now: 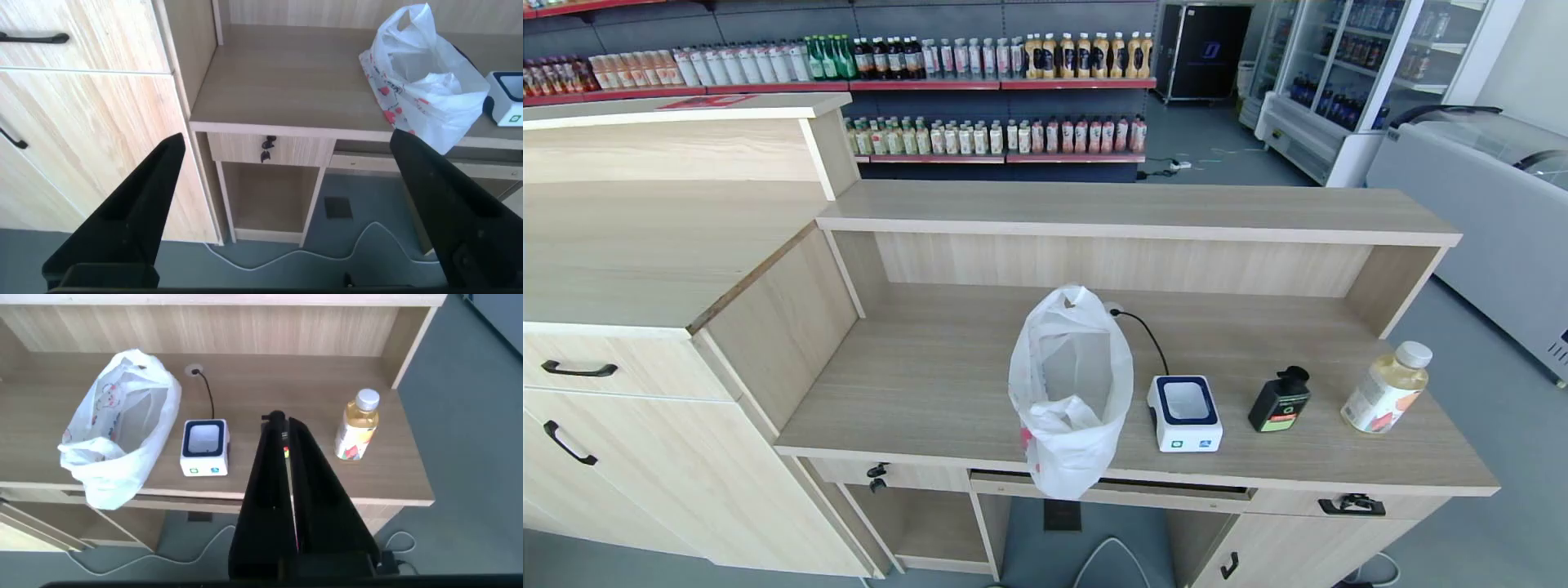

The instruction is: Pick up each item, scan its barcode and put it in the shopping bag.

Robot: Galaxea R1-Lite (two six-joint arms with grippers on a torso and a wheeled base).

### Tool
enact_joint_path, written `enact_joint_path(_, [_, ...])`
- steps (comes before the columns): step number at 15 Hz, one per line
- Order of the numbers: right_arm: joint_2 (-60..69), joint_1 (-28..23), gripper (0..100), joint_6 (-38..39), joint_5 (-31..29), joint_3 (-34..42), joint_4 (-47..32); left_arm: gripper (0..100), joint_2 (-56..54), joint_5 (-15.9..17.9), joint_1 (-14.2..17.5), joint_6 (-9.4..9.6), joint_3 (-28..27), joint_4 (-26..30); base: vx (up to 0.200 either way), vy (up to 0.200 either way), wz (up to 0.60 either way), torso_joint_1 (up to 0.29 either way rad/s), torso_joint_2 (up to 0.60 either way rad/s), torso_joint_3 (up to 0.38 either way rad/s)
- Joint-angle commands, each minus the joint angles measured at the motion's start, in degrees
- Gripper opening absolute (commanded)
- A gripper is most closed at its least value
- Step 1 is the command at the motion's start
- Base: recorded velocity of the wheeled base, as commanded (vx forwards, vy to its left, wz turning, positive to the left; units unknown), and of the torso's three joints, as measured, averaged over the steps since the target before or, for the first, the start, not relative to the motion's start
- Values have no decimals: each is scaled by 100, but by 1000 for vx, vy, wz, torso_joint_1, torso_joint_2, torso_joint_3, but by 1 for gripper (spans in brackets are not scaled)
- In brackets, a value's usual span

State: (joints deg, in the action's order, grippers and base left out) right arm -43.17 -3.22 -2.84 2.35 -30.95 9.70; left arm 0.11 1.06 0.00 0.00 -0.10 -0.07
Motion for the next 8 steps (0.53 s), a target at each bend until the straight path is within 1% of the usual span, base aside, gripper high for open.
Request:
enact_joint_path(1, [-2644,-478,100,-191,512,-728,1227,100,-2,-1,0,0,1,-1,0,0,0,0,0,0])
enact_joint_path(3, [-3576,-838,100,-314,863,-579,1956,100,-2,-1,0,0,1,-1,0,0,0,0,0,0])
enact_joint_path(5, [-4279,-988,100,-586,1312,-289,2721,100,-2,-1,0,0,1,-1,0,0,0,0,0,0])
enact_joint_path(6, [-4833,-1146,100,-982,1698,-139,3231,100,-2,-1,0,0,1,-1,0,0,0,0,0,0])
enact_joint_path(7, [-5650,-1374,100,-1755,2085,-86,3776,100,-2,-1,0,0,1,-1,0,0,0,0,0,0])
enact_joint_path(8, [-6107,-1515,100,-2212,2261,-166,4013,100,-2,-1,0,0,1,-1,0,0,0,0,0,0])
